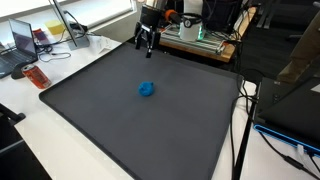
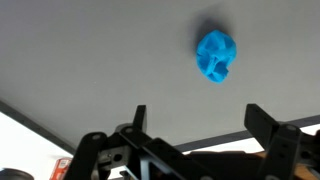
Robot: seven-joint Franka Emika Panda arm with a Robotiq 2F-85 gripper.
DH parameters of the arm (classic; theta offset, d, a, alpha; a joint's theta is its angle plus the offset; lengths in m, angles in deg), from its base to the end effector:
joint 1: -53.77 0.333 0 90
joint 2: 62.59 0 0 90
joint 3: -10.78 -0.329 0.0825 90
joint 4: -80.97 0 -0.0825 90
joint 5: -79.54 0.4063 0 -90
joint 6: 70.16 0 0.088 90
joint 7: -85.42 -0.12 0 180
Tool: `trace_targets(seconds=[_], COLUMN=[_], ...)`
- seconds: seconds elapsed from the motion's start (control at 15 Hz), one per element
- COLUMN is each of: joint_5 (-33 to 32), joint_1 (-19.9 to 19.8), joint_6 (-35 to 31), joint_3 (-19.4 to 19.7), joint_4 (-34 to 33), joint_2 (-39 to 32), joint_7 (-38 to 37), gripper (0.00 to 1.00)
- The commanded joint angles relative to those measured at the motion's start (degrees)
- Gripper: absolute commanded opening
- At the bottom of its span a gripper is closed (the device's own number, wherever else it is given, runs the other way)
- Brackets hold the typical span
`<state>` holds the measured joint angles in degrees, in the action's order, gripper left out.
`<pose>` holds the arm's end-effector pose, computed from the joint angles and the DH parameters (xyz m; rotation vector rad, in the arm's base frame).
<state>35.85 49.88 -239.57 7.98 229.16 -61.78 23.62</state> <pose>0.4787 0.0354 0.2775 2.9547 -0.5555 0.6859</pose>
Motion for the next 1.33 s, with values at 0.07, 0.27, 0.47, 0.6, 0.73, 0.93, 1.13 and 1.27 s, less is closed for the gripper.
trace_targets(seconds=[0.07, 0.27, 0.47, 0.6, 0.73, 0.93, 1.13, 1.27], joint_5=[14.19, 29.34, 43.42, 50.98, 54.97, 61.53, 61.95, 61.83], joint_1=[-1.07, -8.58, -19.37, -24.81, -27.74, -15.06, -9.5, -6.98], joint_6=[-6.24, -5.7, 0.83, 7.36, 14.98, 23.78, 29.13, 32.14], joint_3=[-0.81, -11.68, -24.62, -30.0, -31.45, -16.36, -9.35, -6.26], joint_4=[-3.29, -4.02, -7.85, -11.06, -13.99, -18.44, -22.6, -24.87], joint_2=[-8.85, -12.26, -13.69, -13.41, -11.81, -9.85, -10.94, -11.66], joint_7=[13.65, 25.9, 39.48, 47.7, 52.79, 59.46, 60.77, 60.93], gripper=[1.0, 1.0, 1.0, 1.0, 1.0, 1.0, 1.0, 1.0])
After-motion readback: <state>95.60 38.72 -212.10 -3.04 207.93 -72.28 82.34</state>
